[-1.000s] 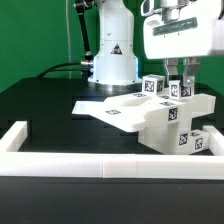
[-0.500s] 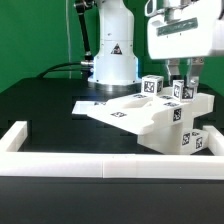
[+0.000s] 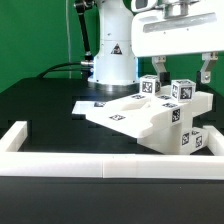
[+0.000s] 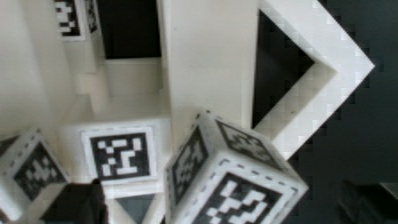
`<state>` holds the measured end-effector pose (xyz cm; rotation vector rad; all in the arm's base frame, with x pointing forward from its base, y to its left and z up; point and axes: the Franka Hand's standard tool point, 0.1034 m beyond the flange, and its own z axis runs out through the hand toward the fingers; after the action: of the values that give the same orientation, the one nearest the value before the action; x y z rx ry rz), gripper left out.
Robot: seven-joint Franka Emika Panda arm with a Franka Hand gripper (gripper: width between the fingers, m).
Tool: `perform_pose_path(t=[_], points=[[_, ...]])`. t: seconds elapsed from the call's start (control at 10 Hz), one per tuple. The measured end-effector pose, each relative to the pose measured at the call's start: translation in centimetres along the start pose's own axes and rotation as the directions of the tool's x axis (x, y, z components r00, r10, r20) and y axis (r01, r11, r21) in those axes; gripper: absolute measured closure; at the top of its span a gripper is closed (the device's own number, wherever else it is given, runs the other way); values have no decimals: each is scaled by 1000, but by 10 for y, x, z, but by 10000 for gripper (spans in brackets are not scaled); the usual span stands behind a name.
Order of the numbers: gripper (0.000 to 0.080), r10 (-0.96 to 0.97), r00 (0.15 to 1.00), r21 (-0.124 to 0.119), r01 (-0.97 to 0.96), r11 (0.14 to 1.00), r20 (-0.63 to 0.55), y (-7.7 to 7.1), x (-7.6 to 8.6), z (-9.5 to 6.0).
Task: Assemble chair
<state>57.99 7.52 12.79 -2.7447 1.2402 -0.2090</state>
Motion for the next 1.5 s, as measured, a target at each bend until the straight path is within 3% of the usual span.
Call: perform_pose_path(t=[0.4, 0.9, 1.4, 1.5], points=[[151, -252, 968, -16, 252, 968, -4, -2, -7, 3], [151, -617, 787, -44, 616, 786, 2, -3, -9, 3], [151, -747, 665, -44, 746, 664, 4, 0, 1, 0], [283, -745, 667, -45, 745, 666, 5, 0, 1, 1]])
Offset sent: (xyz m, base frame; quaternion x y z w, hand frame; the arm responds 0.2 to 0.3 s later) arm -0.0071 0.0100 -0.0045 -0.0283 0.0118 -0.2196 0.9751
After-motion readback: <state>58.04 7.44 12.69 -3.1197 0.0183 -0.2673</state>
